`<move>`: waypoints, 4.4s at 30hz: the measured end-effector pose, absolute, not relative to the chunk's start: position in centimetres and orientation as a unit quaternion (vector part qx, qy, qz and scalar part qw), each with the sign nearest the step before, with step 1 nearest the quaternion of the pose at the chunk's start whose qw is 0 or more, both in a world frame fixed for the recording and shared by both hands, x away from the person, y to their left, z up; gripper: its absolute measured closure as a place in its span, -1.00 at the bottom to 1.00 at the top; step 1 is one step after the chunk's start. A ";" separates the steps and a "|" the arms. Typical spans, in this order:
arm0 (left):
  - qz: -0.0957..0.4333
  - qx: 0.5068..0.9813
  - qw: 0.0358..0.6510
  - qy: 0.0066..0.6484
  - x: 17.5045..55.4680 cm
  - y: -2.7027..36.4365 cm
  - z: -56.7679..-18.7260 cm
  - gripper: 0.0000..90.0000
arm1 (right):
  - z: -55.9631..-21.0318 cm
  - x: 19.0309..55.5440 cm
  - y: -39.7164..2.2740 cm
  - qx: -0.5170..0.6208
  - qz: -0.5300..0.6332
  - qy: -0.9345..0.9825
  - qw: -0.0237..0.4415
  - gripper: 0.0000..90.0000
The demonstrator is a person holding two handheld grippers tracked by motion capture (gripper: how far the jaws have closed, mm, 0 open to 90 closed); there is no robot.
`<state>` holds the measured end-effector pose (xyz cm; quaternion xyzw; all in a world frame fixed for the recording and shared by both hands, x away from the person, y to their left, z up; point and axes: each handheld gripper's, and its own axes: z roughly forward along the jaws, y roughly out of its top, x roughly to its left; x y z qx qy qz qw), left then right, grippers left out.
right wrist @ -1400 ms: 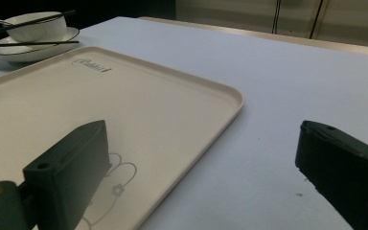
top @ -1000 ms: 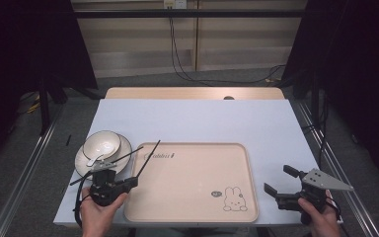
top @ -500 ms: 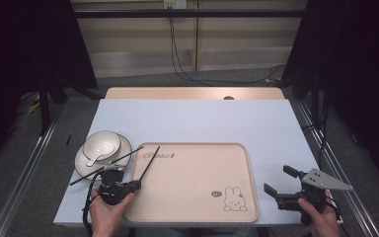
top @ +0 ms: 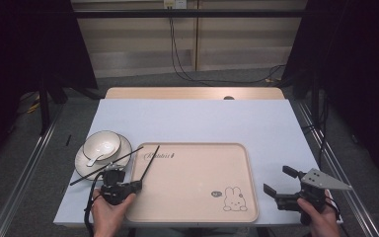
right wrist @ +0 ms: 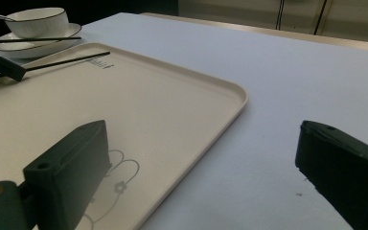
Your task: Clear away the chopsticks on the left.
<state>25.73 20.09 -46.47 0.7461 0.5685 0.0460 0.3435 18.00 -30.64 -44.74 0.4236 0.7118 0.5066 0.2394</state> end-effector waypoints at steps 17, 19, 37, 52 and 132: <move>0.042 0.751 0.389 0.531 25.3 20.7 -45.8 0.19 | -44.7 17.9 -30.7 0.423 0.510 0.710 0.239 -0.91; 0.038 0.751 0.399 0.524 25.3 21.1 -45.7 0.07 | -44.7 17.9 -30.7 0.423 0.510 0.710 0.239 -0.91; 0.120 0.764 0.484 0.410 23.0 26.6 -43.6 -0.79 | -44.7 18.0 -30.8 0.426 0.512 0.707 0.240 -0.91; 0.119 0.793 0.491 0.339 23.1 32.8 -42.7 -0.89 | -44.7 18.0 -30.7 0.426 0.510 0.706 0.242 -0.91; 0.055 0.856 0.396 0.327 29.2 33.8 -42.6 0.90 | -44.7 18.1 -30.7 0.429 0.508 0.709 0.234 -0.92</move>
